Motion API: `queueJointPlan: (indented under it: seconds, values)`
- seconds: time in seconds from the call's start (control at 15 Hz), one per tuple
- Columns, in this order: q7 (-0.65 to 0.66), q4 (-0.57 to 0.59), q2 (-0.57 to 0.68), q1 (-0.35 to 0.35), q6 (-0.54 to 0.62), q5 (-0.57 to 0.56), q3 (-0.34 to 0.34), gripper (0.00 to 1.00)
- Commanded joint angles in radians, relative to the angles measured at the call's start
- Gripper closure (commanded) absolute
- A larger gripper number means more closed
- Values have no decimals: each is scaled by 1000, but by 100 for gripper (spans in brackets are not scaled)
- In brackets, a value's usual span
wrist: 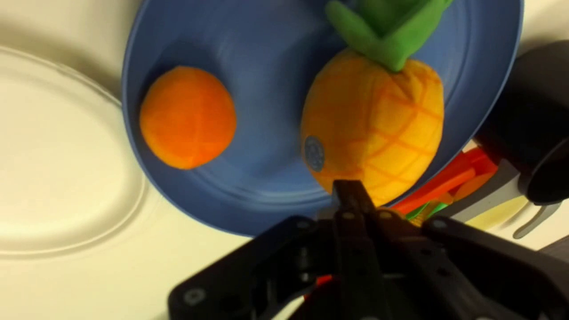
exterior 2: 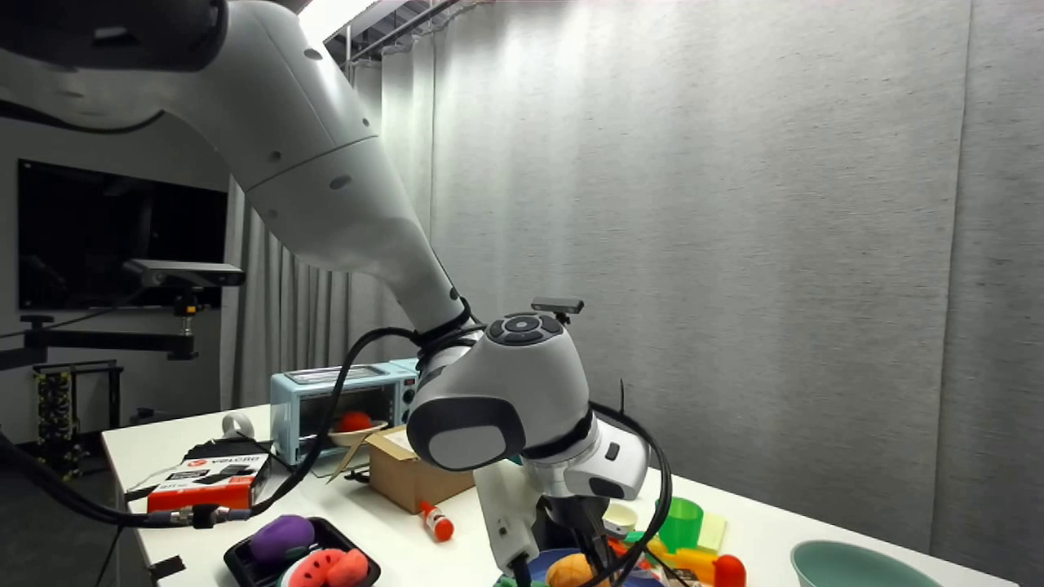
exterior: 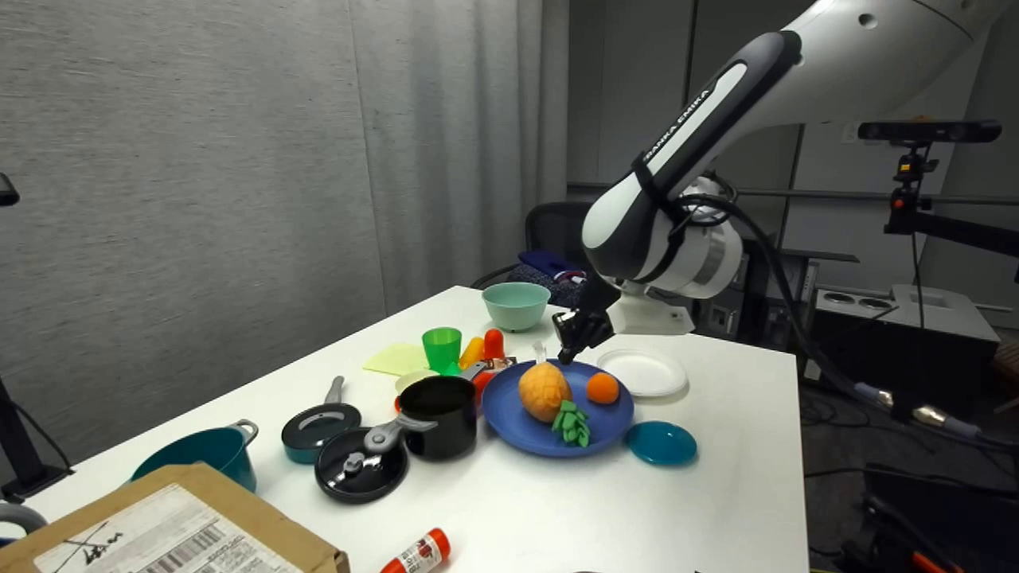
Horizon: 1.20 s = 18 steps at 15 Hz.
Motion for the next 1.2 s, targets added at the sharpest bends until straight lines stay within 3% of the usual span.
queueJointPlan:
  seconds: [0.0,0.2,0.27,0.47,0.73,0.8,0.87,0.93,1.13]
  values:
    - [29,-37,-58,25,-67,-85,-71,100]
    - [168,-76,-124,10,-261,-354,-116,100]
    - [162,-71,-149,-10,-350,-382,-101,100]
    - [54,-57,-214,-58,-592,-329,-67,100]
    - [-79,-12,-258,-64,-906,-326,-110,100]
    - [-66,-31,-269,-55,-885,-365,-121,100]
    - [-54,-42,-274,-52,-872,-399,-131,74]
    - [-33,-25,-254,-43,-859,-360,-126,98]
    - [-35,-33,-257,-44,-859,-383,-134,76]
